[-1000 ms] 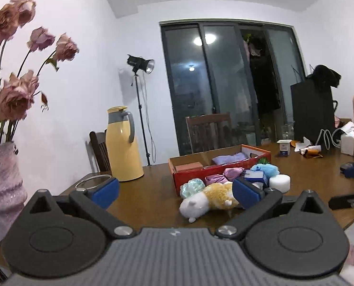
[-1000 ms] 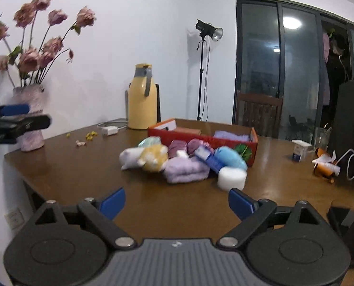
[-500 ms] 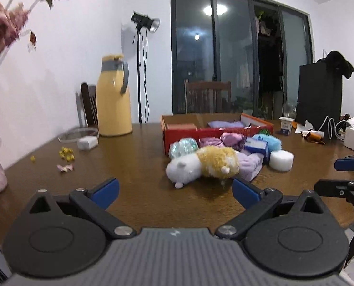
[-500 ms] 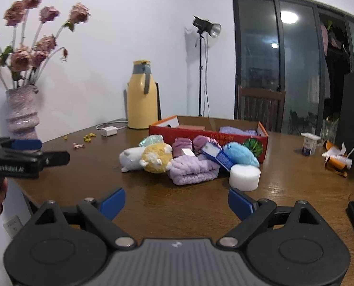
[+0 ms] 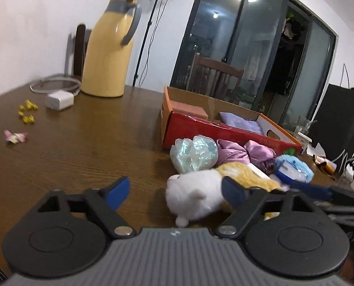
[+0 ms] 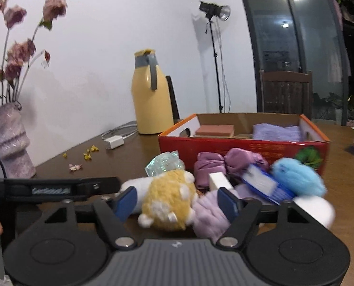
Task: Organize soft objects
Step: 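Grasp the white-and-yellow plush toy with both grippers, then lower the plush toy into the box beside the purple cloth and release, then withdraw both grippers from the box back toward the remaining items, then grasp the clear plastic bag with the left gripper while the right gripper grasps the white foam block, then carry the clear bag and white block into the box and open both grippers, then withdraw both grippers from the box back toward the pile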
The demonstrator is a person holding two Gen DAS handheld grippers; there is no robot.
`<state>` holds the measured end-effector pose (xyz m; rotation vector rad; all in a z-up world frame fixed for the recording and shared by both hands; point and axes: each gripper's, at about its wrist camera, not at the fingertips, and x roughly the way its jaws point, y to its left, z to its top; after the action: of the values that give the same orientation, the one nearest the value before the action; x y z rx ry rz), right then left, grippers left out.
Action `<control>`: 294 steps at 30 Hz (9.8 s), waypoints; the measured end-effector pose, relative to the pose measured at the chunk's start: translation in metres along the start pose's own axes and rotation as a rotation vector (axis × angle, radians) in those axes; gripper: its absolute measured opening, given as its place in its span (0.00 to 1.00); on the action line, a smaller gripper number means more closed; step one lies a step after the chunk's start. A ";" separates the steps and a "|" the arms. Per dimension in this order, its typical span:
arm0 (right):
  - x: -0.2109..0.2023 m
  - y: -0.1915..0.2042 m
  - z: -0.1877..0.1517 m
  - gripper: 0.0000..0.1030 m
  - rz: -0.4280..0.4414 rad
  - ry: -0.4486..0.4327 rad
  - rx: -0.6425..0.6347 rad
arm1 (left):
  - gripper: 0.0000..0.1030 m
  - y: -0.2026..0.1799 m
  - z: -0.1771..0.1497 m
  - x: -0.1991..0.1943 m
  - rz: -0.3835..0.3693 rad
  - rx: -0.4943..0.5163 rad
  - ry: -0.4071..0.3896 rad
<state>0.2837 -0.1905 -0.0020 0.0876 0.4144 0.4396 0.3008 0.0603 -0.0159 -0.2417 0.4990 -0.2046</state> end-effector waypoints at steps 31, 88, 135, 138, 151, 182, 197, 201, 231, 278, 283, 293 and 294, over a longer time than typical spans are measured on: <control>-0.137 -0.008 -0.065 0.54 -0.079 0.125 0.003 | 0.51 -0.084 -0.074 -0.072 -0.263 0.004 0.146; -0.019 -0.142 0.153 0.59 -0.232 -0.031 0.043 | 0.74 -0.134 0.129 0.061 -0.227 0.243 0.077; -0.167 -0.015 -0.056 0.93 -0.118 -0.074 -0.039 | 1.00 -0.052 -0.060 -0.126 -0.063 0.218 -0.049; -0.153 -0.024 -0.052 0.93 -0.124 -0.066 -0.023 | 1.00 -0.052 -0.055 -0.110 -0.058 0.208 -0.041; -0.061 -0.044 -0.013 0.84 -0.126 -0.016 0.033 | 0.99 -0.061 -0.017 -0.015 -0.086 0.208 -0.004; 0.071 -0.026 0.029 0.18 -0.140 0.151 -0.155 | 0.43 -0.011 0.023 0.047 -0.045 0.009 0.082; -0.074 0.009 0.016 0.18 -0.108 -0.016 -0.083 | 0.43 -0.058 -0.007 -0.084 -0.142 0.092 -0.016; -0.104 0.009 0.006 0.18 -0.130 -0.040 -0.063 | 0.44 -0.065 -0.017 -0.102 -0.163 0.096 -0.019; -0.068 -0.074 0.060 0.18 -0.015 -0.098 0.066 | 0.44 -0.111 0.070 0.005 -0.222 0.236 -0.021; -0.003 -0.163 0.207 0.65 -0.062 0.003 0.104 | 0.91 -0.112 0.181 0.081 -0.059 0.290 0.064; -0.066 -0.132 0.162 0.66 -0.050 -0.036 0.029 | 0.95 -0.121 0.137 0.004 -0.043 0.371 -0.058; -0.148 -0.060 0.069 0.77 -0.102 -0.107 -0.104 | 0.99 -0.112 0.040 -0.108 -0.047 0.338 -0.201; -0.155 -0.055 0.059 0.77 -0.103 -0.105 -0.103 | 0.99 -0.107 0.031 -0.115 -0.046 0.324 -0.200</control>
<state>0.2019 -0.3061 0.0994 -0.0108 0.2905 0.3528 0.2027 -0.0069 0.0920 0.0433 0.2563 -0.2987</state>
